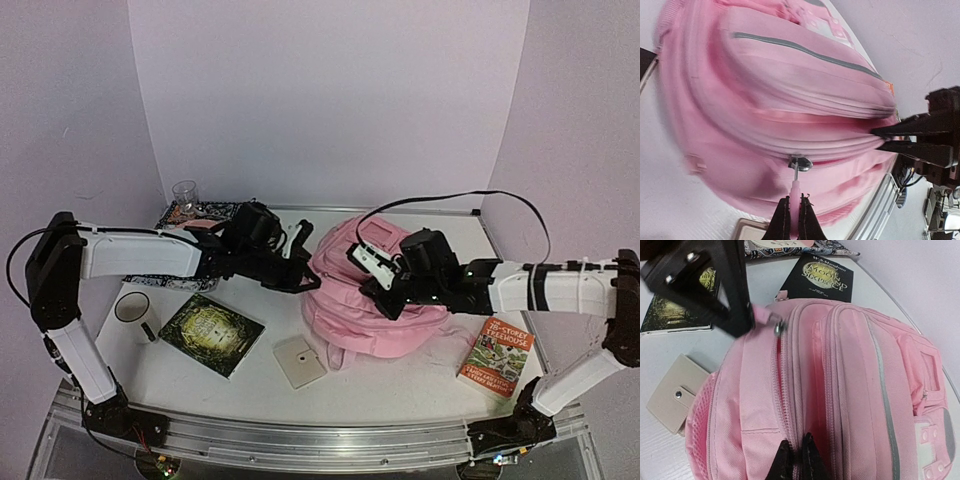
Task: Pack the student bag
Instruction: Unzip the second largest pocket of the student bag.
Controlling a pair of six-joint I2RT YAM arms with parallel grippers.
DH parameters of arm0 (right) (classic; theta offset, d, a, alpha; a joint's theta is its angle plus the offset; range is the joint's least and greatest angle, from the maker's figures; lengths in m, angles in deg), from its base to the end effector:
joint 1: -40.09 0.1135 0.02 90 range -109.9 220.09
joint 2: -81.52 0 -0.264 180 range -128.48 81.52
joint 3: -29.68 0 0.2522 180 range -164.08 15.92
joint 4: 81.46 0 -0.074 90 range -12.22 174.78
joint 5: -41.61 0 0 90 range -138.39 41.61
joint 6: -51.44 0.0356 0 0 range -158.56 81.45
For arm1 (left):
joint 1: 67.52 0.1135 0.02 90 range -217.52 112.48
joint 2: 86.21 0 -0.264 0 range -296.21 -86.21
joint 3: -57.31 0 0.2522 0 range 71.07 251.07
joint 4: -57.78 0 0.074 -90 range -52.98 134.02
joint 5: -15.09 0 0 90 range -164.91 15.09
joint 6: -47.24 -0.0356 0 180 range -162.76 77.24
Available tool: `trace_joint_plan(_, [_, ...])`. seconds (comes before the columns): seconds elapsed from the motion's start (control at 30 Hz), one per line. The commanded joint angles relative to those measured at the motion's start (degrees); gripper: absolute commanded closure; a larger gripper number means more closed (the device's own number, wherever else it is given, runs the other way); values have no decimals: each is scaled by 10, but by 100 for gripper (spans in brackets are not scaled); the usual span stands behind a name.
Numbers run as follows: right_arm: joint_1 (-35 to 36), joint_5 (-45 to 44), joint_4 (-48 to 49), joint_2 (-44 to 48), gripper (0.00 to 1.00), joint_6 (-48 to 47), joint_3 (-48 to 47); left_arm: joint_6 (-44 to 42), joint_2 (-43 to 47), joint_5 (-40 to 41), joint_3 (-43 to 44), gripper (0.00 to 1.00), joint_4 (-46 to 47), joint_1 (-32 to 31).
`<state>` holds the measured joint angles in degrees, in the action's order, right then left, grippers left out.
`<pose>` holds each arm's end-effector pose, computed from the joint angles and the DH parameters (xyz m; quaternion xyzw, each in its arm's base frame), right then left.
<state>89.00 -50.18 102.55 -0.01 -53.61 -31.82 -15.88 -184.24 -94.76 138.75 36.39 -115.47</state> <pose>0.2134 0.2430 0.2580 -0.4150 0.6824 0.1633 0.5792 0.2478 -0.2927 0.2368 0.2362 0.8565 -0.3855 0.2490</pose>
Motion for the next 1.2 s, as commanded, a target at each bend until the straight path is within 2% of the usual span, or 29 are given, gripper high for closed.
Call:
trace_joint_plan(0.0, [-18, -43, -14, 108, 100, -15, 42, -19, 42, 55, -10, 100, 0, 59])
trace_joint_plan(0.2, [-35, -20, -14, 194, 100, -9, 94, -44, 5, 85, -5, 100, -2, 93])
trace_joint_plan(0.3, [-37, 4, -8, 220, 100, -4, 112, -59, -41, 97, 16, 100, -2, 102])
trace_joint_plan(0.43, [-38, 35, 0, 226, 100, 9, 113, -58, -87, 38, 42, 100, 5, 100])
trace_joint_plan(0.63, [-38, 77, 6, 197, 100, 18, 90, -51, -90, 1, 29, 100, 39, 74])
trace_joint_plan(0.77, [-38, 128, 25, 203, 100, 19, 78, -45, -118, 75, 21, 100, 45, 72])
trace_joint_plan(0.93, [-38, 146, 34, 230, 100, 17, 67, -33, -187, 145, 39, 100, 40, 75])
trace_joint_plan(1.17, [-38, 150, 32, 200, 100, 32, 66, -29, -222, 179, 83, 96, 47, 77])
